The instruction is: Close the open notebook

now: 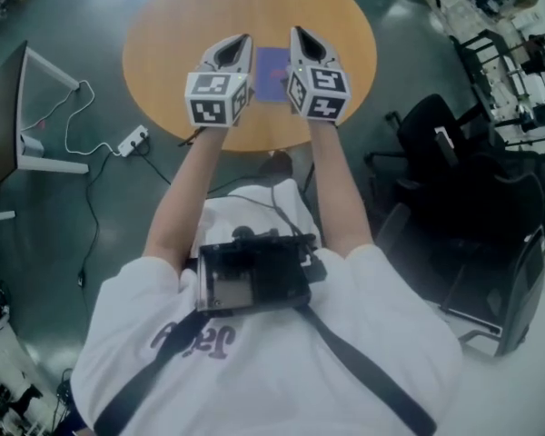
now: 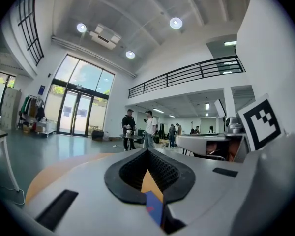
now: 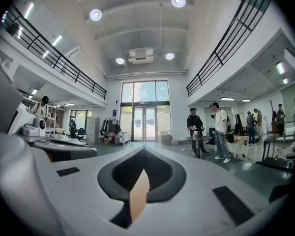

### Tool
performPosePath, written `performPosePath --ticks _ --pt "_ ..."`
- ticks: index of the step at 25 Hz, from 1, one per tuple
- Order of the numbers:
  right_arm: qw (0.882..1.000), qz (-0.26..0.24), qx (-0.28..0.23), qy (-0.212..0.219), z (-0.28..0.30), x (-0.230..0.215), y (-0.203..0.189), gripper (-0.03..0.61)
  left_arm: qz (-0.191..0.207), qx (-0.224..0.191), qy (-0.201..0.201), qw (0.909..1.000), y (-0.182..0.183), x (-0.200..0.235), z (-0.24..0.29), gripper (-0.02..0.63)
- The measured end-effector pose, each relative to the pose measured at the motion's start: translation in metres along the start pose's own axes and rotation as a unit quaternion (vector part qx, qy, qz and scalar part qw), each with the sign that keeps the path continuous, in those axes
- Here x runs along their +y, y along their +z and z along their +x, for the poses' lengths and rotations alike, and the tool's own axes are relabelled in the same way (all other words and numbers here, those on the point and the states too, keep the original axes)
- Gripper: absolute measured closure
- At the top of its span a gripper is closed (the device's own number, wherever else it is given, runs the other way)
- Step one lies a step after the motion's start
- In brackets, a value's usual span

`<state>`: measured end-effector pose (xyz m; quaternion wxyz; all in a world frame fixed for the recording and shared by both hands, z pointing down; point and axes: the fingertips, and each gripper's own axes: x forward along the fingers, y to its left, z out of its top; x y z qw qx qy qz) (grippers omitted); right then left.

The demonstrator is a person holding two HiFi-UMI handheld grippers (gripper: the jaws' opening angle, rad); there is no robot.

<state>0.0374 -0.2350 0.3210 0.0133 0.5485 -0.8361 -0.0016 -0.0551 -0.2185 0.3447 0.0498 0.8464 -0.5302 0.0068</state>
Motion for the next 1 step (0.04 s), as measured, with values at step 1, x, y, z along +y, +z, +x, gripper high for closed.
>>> performPosePath --ticks 1 --pt "1.000 0.000 0.002 0.001 0.0107 -0.0051 -0.0007 0.561 0.002 0.000 0.000 1.0000 0.0003 0.0039 0.0053 0.601"
